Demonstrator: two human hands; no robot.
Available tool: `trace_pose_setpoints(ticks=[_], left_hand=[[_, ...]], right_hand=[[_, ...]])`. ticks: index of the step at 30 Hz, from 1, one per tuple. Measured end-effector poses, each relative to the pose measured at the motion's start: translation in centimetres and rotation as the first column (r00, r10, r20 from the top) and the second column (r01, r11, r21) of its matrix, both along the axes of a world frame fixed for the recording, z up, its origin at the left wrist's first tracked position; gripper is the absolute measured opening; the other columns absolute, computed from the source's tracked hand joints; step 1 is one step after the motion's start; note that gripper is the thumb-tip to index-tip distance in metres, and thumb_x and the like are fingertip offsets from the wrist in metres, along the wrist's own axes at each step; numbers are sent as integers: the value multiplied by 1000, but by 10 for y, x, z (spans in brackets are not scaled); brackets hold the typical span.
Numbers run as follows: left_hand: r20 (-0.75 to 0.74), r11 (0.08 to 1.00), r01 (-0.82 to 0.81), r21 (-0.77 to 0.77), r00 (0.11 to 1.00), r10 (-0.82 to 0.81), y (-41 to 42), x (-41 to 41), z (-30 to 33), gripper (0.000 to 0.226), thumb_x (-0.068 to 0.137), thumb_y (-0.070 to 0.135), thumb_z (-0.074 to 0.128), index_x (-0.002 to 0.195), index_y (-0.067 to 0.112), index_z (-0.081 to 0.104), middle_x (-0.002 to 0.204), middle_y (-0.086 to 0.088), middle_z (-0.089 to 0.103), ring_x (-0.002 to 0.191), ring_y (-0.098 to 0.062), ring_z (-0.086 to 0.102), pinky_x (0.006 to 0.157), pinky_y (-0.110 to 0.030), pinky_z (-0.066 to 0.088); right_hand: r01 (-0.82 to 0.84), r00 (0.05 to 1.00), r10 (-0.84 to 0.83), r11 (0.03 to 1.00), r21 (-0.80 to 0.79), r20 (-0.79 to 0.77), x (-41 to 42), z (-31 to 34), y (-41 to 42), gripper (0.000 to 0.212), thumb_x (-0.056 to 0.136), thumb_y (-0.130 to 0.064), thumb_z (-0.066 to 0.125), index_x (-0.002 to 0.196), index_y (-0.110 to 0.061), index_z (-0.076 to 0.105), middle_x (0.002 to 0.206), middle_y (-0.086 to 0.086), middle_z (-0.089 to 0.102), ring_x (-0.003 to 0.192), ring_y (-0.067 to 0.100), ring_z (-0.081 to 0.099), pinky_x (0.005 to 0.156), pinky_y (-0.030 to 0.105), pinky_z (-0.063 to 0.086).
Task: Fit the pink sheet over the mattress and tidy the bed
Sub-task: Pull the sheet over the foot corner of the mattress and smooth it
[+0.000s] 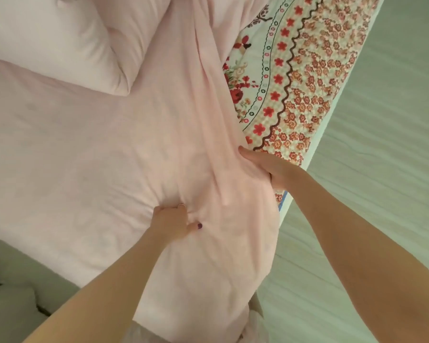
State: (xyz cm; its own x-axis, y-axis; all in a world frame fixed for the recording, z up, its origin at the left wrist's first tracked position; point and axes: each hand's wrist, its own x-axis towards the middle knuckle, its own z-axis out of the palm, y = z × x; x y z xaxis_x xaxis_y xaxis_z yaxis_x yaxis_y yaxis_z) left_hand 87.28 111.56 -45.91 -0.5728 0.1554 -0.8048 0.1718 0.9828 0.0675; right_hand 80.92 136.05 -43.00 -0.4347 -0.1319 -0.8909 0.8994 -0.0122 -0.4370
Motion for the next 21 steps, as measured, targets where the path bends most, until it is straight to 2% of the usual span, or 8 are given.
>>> trace_pose_setpoints(ticks=[2, 5, 8, 10, 13, 16, 19, 21], left_hand=[[37, 994, -101, -45, 994, 103, 5, 0, 8, 51, 90, 56, 42, 114, 11, 49, 120, 0, 57, 115, -22, 54, 100, -36, 31], [7, 945, -316, -83, 948, 317, 24, -4, 24, 37, 95, 42, 42, 115, 12, 49, 121, -5, 55, 113, -25, 54, 96, -34, 39], [-216, 870, -481, 108, 843, 493, 52, -8, 35, 26, 96, 21, 38, 116, 8, 50, 121, -11, 55, 110, -31, 55, 89, -36, 42], [-312, 846, -451, 286, 791, 527, 75, -9, 39, 31, 96, 18, 39, 124, 8, 47, 128, -10, 50, 115, -30, 51, 93, -38, 42], [-262, 876, -313, 367, 869, 420, 108, -6, 36, 46, 95, 26, 43, 139, 13, 36, 152, -4, 25, 138, -26, 29, 106, -41, 36], [-156, 966, -175, 190, 966, 205, 130, 4, 24, 62, 95, 38, 40, 149, 32, 9, 158, 0, -15, 146, -30, -8, 115, -50, 20], [-146, 989, -118, 88, 981, 130, 136, 12, 19, 66, 96, 39, 38, 147, 39, -3, 155, 0, -27, 144, -32, -17, 114, -55, 15], [-148, 991, -103, 81, 982, 114, 136, 12, 20, 66, 96, 38, 38, 147, 40, -4, 155, 0, -27, 144, -31, -17, 114, -55, 17]], right_hand=[[-17, 999, 21, 992, -121, 38, 0, 7, 4, 53, 78, -41, 71, 120, -10, 62, 112, 5, 68, 99, 22, 65, 95, 38, 51], [-66, 997, 73, 964, -256, 19, 0, 16, 20, 32, 87, -23, 63, 115, -8, 63, 105, 6, 70, 90, 22, 67, 81, 34, 57], [-21, 1000, 15, 978, -209, -27, 3, 20, 46, 30, 88, -19, 61, 117, -9, 62, 113, 7, 68, 101, 24, 66, 87, 37, 53], [64, 996, -75, 982, -178, -57, 9, 19, 70, 37, 89, -23, 61, 123, -10, 60, 120, 7, 66, 111, 24, 62, 96, 39, 49], [195, 977, -204, 973, -122, -68, 24, 16, 112, 37, 85, -31, 66, 116, -13, 62, 107, 2, 70, 96, 20, 65, 86, 31, 53], [320, 941, -305, 944, 86, -147, 33, 9, 155, 46, 84, -29, 68, 120, -2, 59, 113, 5, 67, 99, 21, 64, 89, 33, 51], [306, 940, -214, 873, 380, -266, 37, 3, 178, 43, 83, -15, 66, 109, 18, 55, 92, 11, 56, 85, 19, 51, 68, 29, 40], [276, 947, -153, 839, 469, -283, 35, -1, 185, 29, 83, -11, 63, 81, 16, 55, 77, 8, 48, 74, 18, 42, 57, 28, 30]])
